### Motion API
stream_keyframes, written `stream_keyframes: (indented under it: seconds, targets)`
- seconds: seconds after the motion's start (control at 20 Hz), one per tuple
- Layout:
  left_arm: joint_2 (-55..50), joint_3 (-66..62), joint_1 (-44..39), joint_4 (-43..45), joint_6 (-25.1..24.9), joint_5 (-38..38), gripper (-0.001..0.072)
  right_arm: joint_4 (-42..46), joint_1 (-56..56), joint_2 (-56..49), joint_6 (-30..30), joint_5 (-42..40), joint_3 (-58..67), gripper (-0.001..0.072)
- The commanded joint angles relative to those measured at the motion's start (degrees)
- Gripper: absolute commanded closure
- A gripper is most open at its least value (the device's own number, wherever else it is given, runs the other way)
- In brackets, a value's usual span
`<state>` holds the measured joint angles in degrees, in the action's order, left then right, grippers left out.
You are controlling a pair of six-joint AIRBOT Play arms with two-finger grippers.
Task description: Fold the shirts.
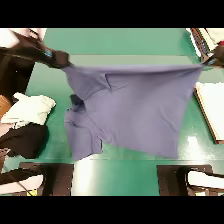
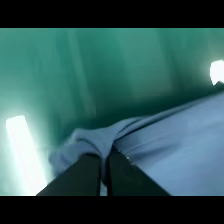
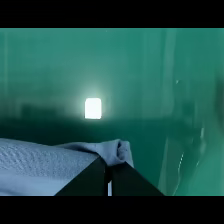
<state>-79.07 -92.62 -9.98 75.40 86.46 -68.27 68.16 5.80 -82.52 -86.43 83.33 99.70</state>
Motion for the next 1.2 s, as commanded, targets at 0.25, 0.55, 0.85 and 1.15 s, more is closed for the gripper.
stream_keyframes:
  seconds: [0.25,0.55,0.85,1.15]
  targets:
    - [-17.5,-3.9,2.6,-0.9,-2.9,16.9,0.0683,-0.5,-1.6,-21.7,-0.1,-8.4,10.1,0.0699]
    - [-17.4,-4.9,5.0,-0.9,-5.7,1.2,0.0683,-0.4,-1.9,-18.5,1.5,-4.7,4.5,0.0699]
    - [-17.4,5.9,4.8,-1.2,-5.9,-1.8,0.0682,-0.7,-3.0,-11.2,1.5,-10.5,-14.8,0.0698]
    - [-15.5,8.5,4.9,0.0,-1.8,-2.3,0.0179,-0.6,-6.5,-9.1,1.5,-10.5,-20.4,0.0242]
